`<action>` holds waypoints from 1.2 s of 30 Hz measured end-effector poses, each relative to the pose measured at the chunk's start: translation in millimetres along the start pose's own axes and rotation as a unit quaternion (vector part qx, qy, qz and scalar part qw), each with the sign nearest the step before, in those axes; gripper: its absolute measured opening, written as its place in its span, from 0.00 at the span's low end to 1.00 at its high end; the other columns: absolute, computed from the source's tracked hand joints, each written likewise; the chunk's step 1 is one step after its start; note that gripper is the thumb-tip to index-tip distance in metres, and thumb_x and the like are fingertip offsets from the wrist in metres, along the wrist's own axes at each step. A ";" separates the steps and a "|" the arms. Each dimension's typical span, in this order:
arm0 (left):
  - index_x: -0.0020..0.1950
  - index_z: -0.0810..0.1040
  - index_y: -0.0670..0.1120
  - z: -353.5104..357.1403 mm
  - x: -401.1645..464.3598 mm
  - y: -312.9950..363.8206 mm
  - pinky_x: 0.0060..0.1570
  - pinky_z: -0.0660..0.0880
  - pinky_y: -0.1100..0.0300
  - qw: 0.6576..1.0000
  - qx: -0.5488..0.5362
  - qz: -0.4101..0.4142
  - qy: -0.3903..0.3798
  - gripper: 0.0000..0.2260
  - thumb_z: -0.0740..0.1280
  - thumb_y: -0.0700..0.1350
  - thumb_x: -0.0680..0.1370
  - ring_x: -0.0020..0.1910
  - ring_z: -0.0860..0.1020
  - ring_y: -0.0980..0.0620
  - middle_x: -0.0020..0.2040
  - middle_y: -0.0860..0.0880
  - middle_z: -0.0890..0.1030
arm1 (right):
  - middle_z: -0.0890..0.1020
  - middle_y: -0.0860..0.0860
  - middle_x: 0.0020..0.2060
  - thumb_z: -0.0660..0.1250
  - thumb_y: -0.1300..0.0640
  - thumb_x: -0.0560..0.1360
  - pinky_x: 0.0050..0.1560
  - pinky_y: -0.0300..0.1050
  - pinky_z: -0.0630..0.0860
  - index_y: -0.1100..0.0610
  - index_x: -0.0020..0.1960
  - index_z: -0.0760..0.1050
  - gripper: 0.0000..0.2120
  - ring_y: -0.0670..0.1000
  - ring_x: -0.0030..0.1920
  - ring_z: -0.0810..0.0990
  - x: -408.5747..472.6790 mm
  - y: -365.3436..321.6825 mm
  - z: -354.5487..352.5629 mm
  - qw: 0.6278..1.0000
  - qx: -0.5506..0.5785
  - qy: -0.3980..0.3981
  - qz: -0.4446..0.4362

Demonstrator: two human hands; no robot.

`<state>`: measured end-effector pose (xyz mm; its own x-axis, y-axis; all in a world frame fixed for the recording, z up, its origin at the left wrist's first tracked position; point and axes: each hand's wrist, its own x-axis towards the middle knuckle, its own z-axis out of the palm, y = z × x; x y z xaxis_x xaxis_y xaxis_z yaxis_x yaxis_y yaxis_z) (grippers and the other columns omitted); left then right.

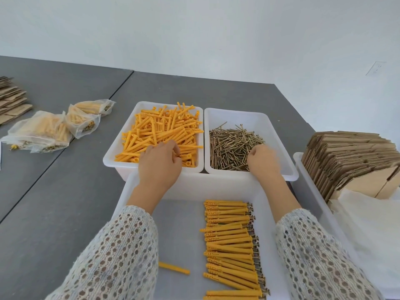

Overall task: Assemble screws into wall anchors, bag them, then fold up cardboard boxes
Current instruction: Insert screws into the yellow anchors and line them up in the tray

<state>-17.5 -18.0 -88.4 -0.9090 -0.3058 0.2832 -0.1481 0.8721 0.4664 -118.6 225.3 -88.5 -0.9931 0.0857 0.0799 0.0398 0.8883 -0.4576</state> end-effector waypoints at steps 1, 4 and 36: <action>0.55 0.77 0.51 -0.3 0.4 -0.4 0.48 0.75 0.49 1.000 -0.017 0.005 0.009 0.10 0.63 0.42 0.76 0.49 0.76 0.47 0.47 0.53 0.81 | 0.81 0.56 0.39 0.58 0.66 0.76 0.35 0.44 0.70 0.61 0.44 0.79 0.11 0.57 0.38 0.78 -1.2 0.4 -1.0 0.999 0.022 0.022 -0.005; 0.62 0.75 0.51 1.0 0.6 -2.0 0.39 0.77 0.52 0.997 -0.064 0.021 0.037 0.15 0.65 0.39 0.77 0.43 0.78 0.48 0.47 0.53 0.81 | 0.83 0.54 0.44 0.57 0.69 0.76 0.38 0.42 0.70 0.60 0.49 0.82 0.15 0.53 0.39 0.77 -7.9 -1.8 -6.3 0.989 0.098 0.109 -0.034; 0.44 0.75 0.38 -1.1 -7.8 39.0 0.49 0.81 0.56 0.824 -0.566 -0.004 0.032 0.07 0.73 0.32 0.73 0.51 0.85 0.50 0.45 0.40 0.86 | 0.83 0.59 0.39 0.56 0.68 0.82 0.39 0.41 0.79 0.58 0.50 0.67 0.07 0.53 0.35 0.83 -75.0 -55.1 -30.7 0.665 0.729 0.154 0.045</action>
<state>-15.8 18.0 -71.5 -0.8823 -0.3605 0.3027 0.3364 -0.0332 0.9411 -42.9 183.8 -42.1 -0.9154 0.3964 0.0694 -0.2747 -0.4896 -0.8275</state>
